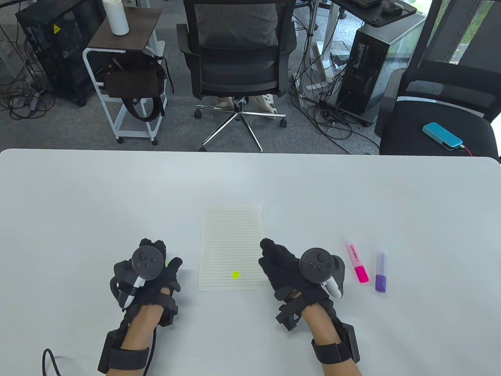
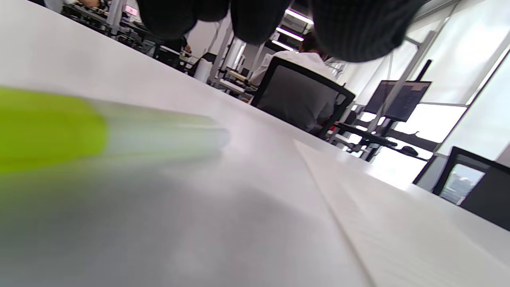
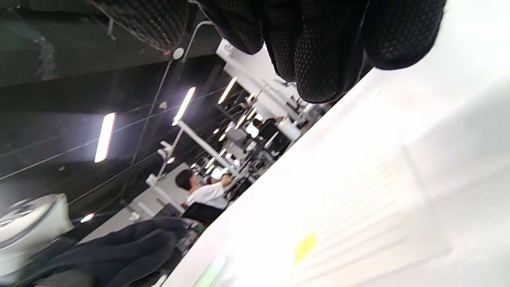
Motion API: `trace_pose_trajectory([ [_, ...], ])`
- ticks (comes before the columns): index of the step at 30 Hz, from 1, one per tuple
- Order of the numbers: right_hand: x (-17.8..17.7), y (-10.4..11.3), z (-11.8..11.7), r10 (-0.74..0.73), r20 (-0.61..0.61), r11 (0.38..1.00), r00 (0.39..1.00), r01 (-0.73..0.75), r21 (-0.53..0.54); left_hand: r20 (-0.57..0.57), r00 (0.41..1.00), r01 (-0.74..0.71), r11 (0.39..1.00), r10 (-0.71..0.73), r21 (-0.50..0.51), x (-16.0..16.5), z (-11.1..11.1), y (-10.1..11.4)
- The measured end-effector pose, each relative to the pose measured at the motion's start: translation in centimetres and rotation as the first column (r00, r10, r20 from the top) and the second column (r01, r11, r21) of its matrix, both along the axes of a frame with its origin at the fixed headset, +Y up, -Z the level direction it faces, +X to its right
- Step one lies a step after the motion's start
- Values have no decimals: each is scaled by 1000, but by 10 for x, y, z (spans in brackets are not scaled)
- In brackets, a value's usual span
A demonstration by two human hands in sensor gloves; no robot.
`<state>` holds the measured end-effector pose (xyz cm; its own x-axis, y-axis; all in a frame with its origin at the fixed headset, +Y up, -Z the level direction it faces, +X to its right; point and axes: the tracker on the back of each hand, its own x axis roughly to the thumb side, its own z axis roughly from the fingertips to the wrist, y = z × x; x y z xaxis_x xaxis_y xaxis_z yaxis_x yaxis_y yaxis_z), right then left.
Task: Apply highlighter ink on paper
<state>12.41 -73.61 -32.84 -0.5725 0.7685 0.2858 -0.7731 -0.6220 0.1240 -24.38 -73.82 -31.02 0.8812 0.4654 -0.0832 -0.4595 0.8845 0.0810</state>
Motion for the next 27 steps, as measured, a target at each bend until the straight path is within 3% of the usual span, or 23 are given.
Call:
trace_pose_trajectory([
  [2, 13, 3, -1, 39, 90, 999, 995, -40, 3, 56, 998, -31, 999, 29, 37, 9, 2, 3],
  [5, 41, 7, -3, 169, 293, 985, 941, -175, -7, 133, 989, -67, 995, 57, 69, 21, 5, 6],
  [7, 54, 7, -5, 235, 364, 972, 901, -229, -59, 173, 983, -67, 995, 54, 75, 26, 5, 6],
  [9, 71, -1, -9, 304, 427, 950, 852, -239, -201, 203, 978, -60, 996, 44, 73, 32, 5, 5],
  [19, 95, -28, -23, 530, 461, 810, 712, -264, -524, 304, 951, -70, 997, 55, 39, 41, 4, -1],
  [27, 92, -30, -23, 571, 473, 792, 671, -297, -534, 323, 945, -65, 998, 53, 27, 43, 4, -2],
])
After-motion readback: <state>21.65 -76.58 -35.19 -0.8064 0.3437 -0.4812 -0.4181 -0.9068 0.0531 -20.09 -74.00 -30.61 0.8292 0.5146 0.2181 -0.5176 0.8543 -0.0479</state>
